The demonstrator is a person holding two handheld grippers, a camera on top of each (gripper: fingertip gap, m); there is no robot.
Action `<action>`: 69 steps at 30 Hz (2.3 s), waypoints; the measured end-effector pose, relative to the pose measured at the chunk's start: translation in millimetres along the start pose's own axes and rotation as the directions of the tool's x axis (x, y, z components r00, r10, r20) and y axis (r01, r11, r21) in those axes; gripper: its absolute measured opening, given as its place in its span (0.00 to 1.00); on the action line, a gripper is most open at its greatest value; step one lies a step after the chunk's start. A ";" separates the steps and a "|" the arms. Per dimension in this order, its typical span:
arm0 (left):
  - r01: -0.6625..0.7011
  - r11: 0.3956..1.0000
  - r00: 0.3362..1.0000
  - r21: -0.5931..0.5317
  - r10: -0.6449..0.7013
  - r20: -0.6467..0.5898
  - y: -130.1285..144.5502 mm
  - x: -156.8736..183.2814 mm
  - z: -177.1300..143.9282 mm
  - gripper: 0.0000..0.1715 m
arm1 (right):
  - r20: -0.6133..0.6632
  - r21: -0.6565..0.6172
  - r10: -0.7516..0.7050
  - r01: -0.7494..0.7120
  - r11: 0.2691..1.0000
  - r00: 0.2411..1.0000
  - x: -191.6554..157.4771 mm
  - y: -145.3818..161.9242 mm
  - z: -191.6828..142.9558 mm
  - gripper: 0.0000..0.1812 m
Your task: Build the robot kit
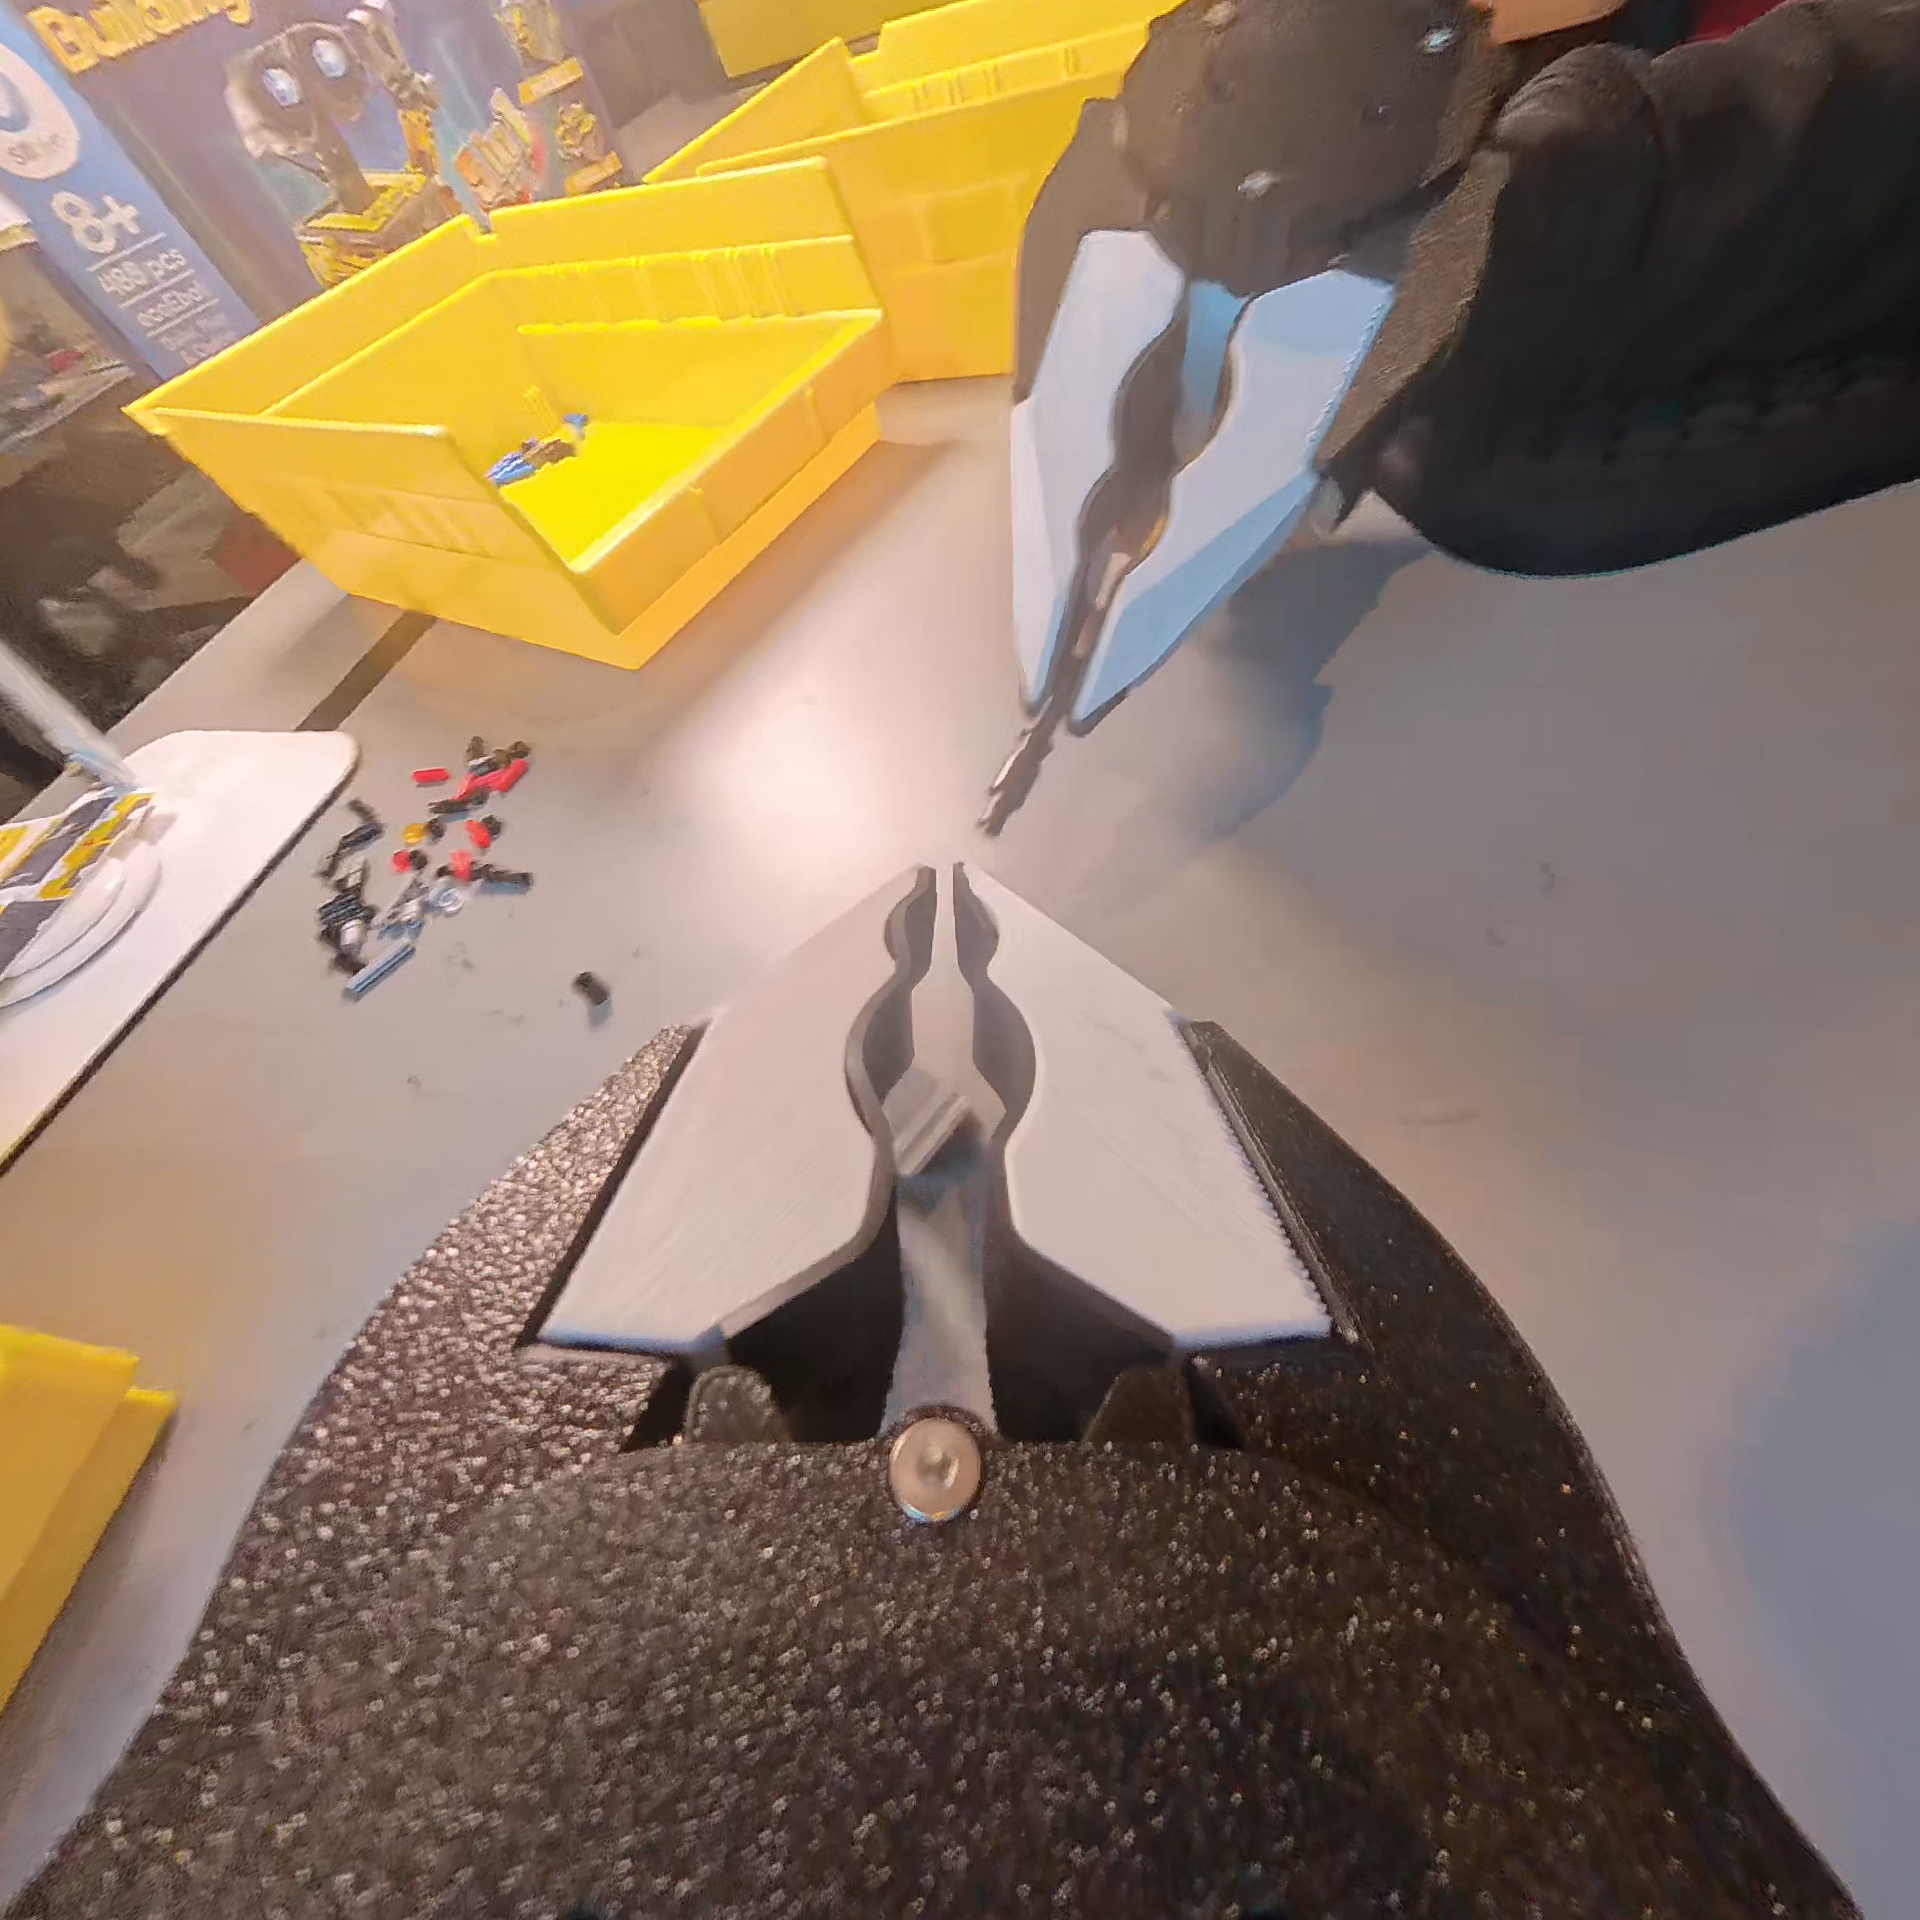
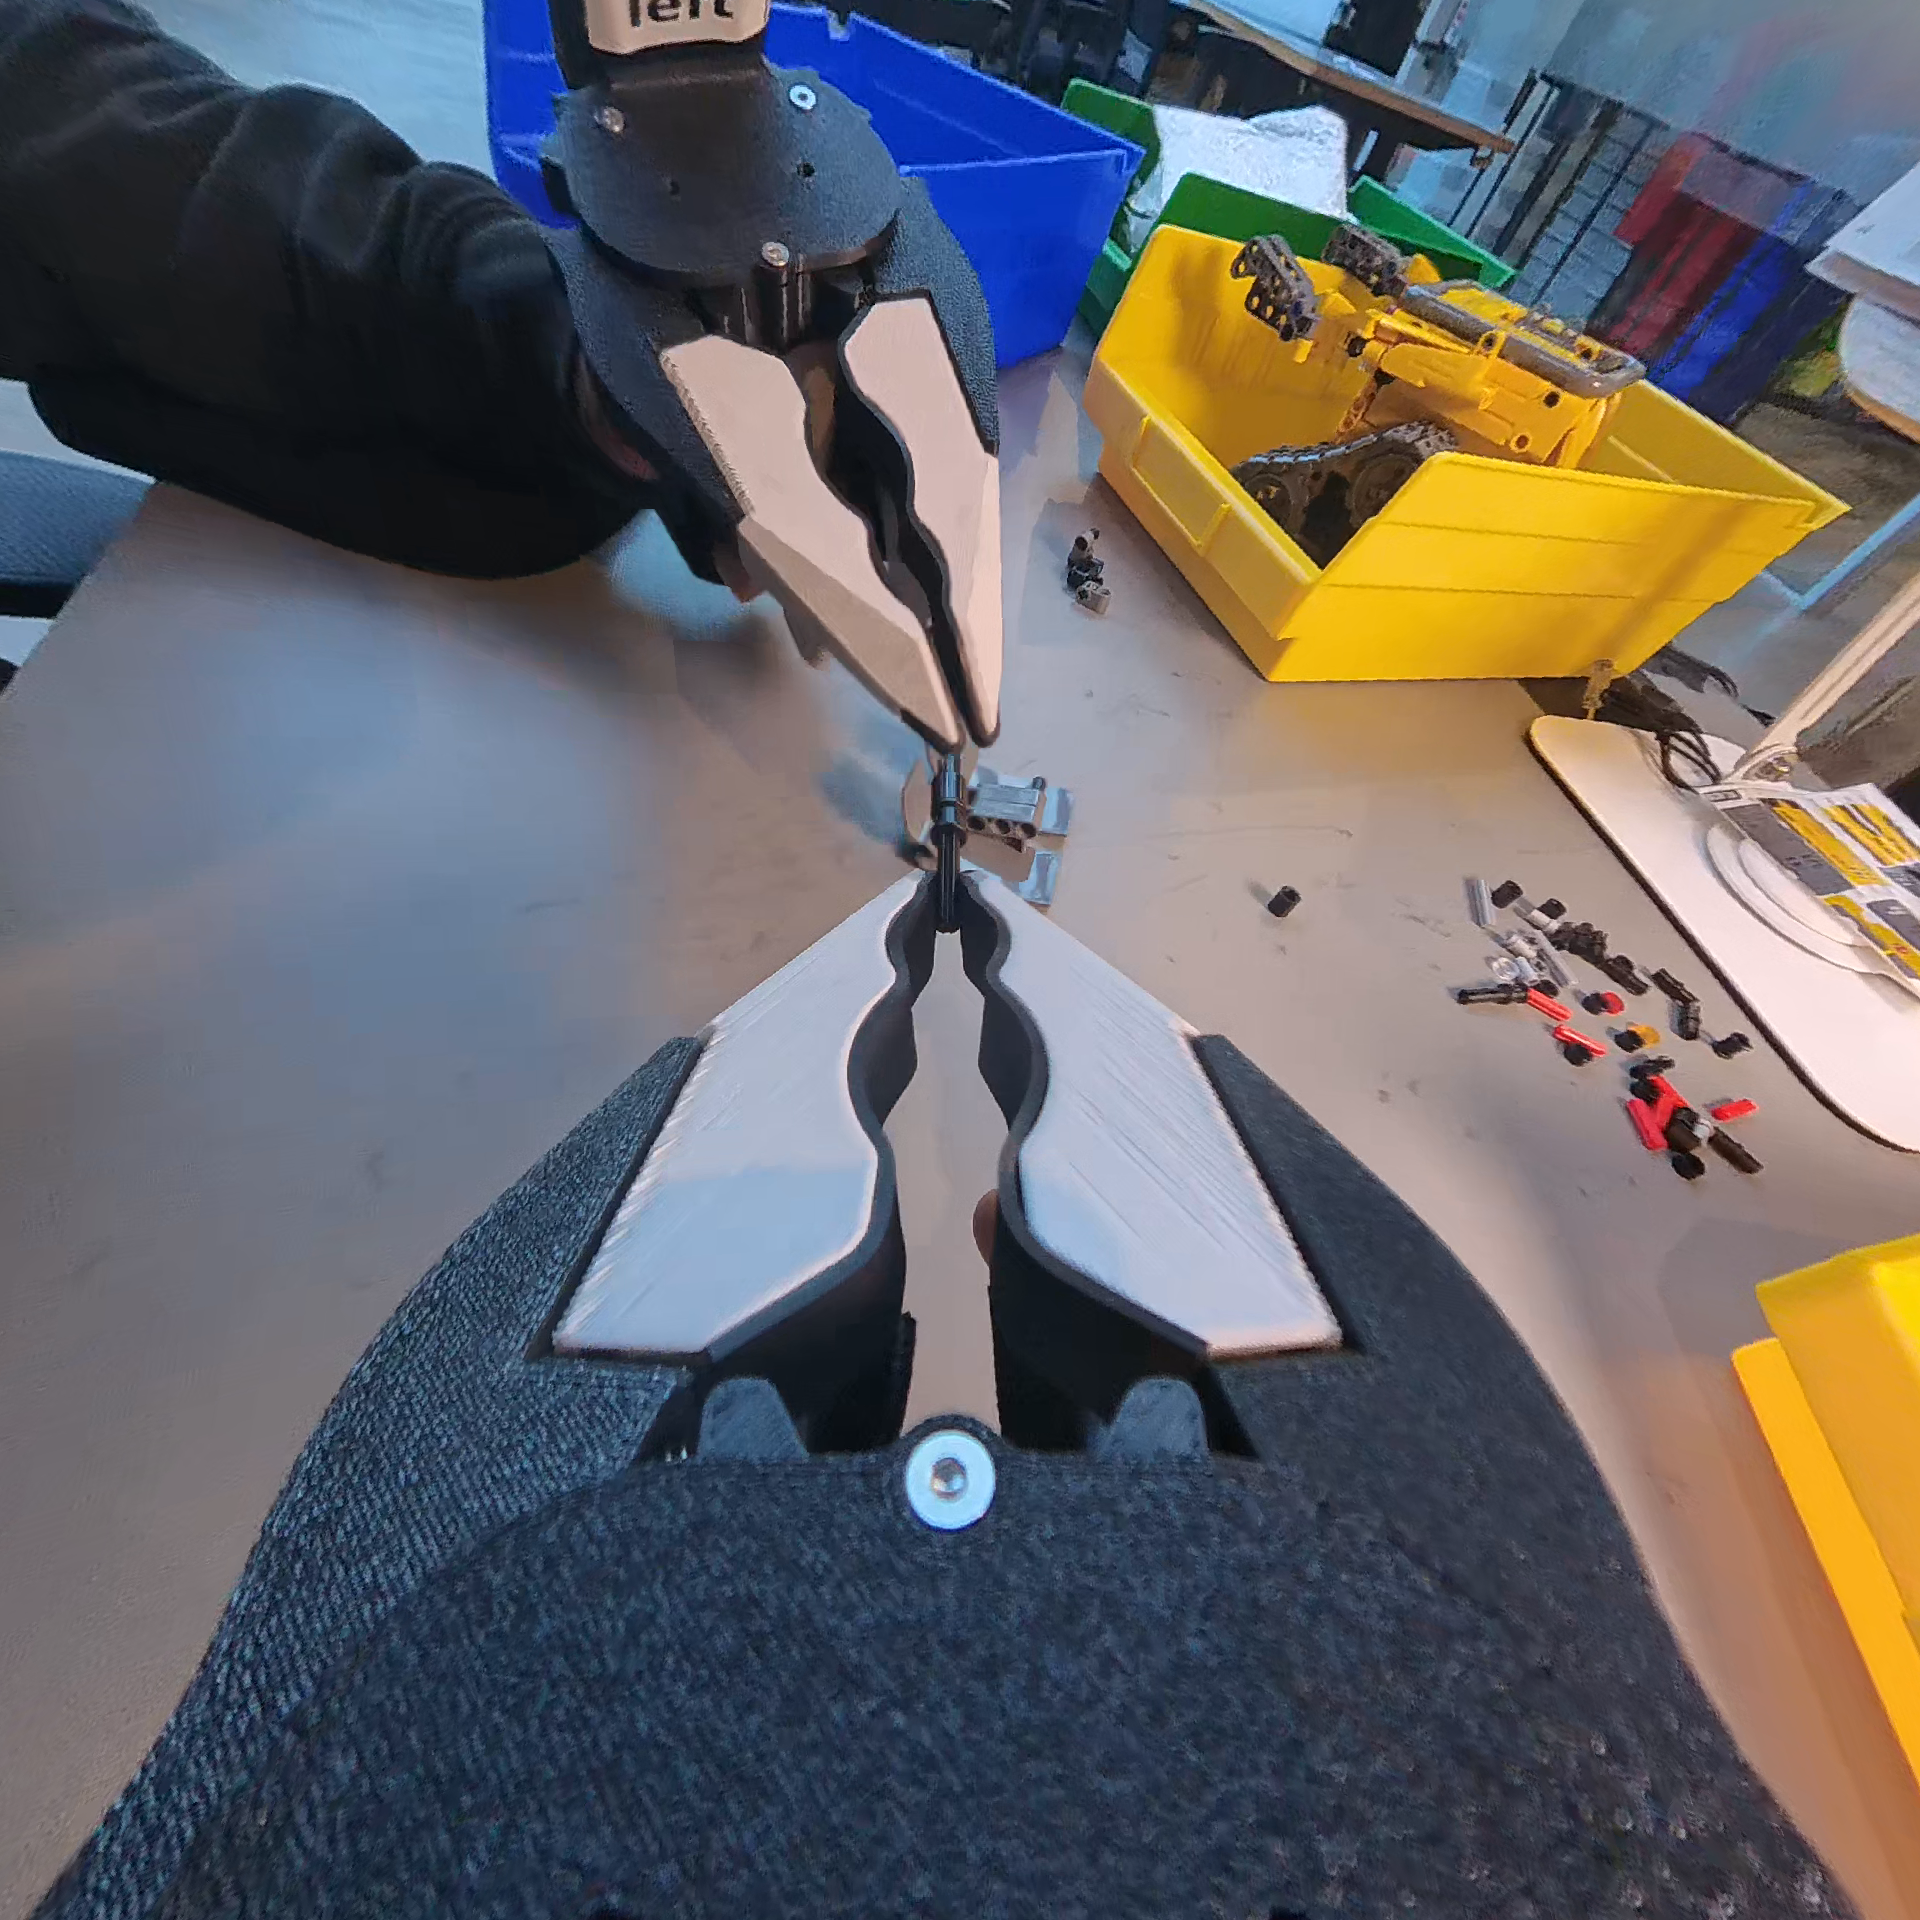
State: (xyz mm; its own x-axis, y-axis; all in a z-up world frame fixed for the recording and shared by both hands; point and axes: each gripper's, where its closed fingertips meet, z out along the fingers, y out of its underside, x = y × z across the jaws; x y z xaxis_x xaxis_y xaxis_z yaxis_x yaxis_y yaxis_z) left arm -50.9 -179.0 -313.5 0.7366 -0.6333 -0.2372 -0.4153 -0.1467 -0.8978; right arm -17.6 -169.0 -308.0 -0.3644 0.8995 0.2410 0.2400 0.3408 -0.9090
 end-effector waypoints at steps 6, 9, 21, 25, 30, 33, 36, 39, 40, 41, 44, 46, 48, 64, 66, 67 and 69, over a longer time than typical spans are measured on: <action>0.126 0.988 0.991 -0.084 -0.122 0.056 22.2 -34.2 -15.5 0.13 | -0.063 0.017 0.008 -0.007 1.000 0.998 17.2 -5.0 -12.3 0.02; 0.187 0.974 0.982 -0.129 -0.187 0.005 34.5 -35.8 -21.6 0.22 | -0.090 -0.007 0.009 -0.010 1.000 0.996 24.1 0.6 -14.4 0.02; 0.070 0.957 0.991 -0.283 -0.098 -0.086 60.6 -17.2 -29.1 0.18 | -0.115 -0.055 0.012 -0.018 0.998 0.993 32.4 11.9 -16.4 0.02; 0.006 0.941 0.997 -0.337 -0.030 -0.065 73.6 -16.4 -19.7 0.09 | -0.097 -0.063 0.015 -0.021 0.998 0.995 28.3 15.4 -12.2 0.02; -0.046 0.948 0.997 -0.314 0.024 -0.073 62.4 -8.4 -16.0 0.03 | -0.088 -0.054 0.024 -0.029 0.998 0.996 26.8 13.6 -11.6 0.02; -0.082 0.952 0.993 -0.296 0.052 -0.106 53.5 6.0 -10.7 0.02 | -0.082 -0.057 0.025 -0.029 0.998 0.996 24.2 13.7 -9.5 0.02; -0.117 0.953 0.987 -0.280 0.080 -0.141 47.1 20.4 -4.4 0.02 | -0.077 -0.062 0.024 -0.029 0.998 0.997 22.4 14.4 -8.0 0.02; -0.133 0.955 0.981 -0.266 0.089 -0.171 44.3 31.7 0.6 0.02 | -0.076 -0.062 0.031 -0.036 0.997 0.997 22.5 15.3 -7.3 0.02; -0.137 0.955 0.979 -0.263 0.089 -0.185 44.0 35.3 1.5 0.03 | -0.075 -0.063 0.034 -0.038 0.997 0.997 22.5 15.8 -7.0 0.02; -0.133 0.955 0.975 -0.264 0.079 -0.207 44.3 39.8 1.6 0.03 | -0.074 -0.063 0.034 -0.039 0.997 0.997 22.5 16.0 -6.9 0.02; -0.087 0.961 0.959 -0.262 0.009 -0.285 42.4 52.7 -2.5 0.09 | -0.074 -0.063 0.030 -0.035 0.997 0.997 22.1 15.5 -7.4 0.02; 0.000 0.971 0.923 -0.240 -0.092 -0.373 32.5 63.1 -11.9 0.15 | -0.076 -0.057 0.029 -0.034 0.998 0.997 22.6 13.5 -8.4 0.02; 0.085 0.978 0.905 -0.190 -0.155 -0.397 18.8 58.5 -19.8 0.14 | -0.080 -0.046 0.036 -0.040 0.998 0.996 24.2 11.3 -10.1 0.02; 0.187 0.947 0.948 -0.260 -0.244 -0.207 41.9 10.4 -4.7 0.17 | -0.075 -0.031 0.050 -0.052 0.998 0.996 25.1 7.1 -12.0 0.02; 0.166 0.950 0.945 -0.265 -0.230 -0.232 40.3 13.1 2.0 0.17 | -0.067 -0.032 0.055 -0.058 0.998 0.996 23.6 7.2 -10.3 0.02; 0.149 0.950 0.946 -0.275 -0.218 -0.240 40.9 13.9 5.7 0.17 | -0.066 -0.034 0.054 -0.056 0.998 0.996 23.0 7.8 -9.7 0.02; 0.109 0.946 0.947 -0.307 -0.192 -0.257 44.5 16.2 12.1 0.16 | -0.066 -0.040 0.052 -0.055 0.998 0.996 22.9 9.1 -9.2 0.02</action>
State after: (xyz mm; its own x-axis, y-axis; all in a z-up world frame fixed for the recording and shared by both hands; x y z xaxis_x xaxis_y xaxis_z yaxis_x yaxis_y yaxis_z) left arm -51.0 -186.7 -361.8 0.6404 -0.7668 0.0432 -0.4763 -0.4407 -0.7609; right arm -15.4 -142.8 -307.6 -0.2909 0.9322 0.2154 0.2952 0.3016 -0.9066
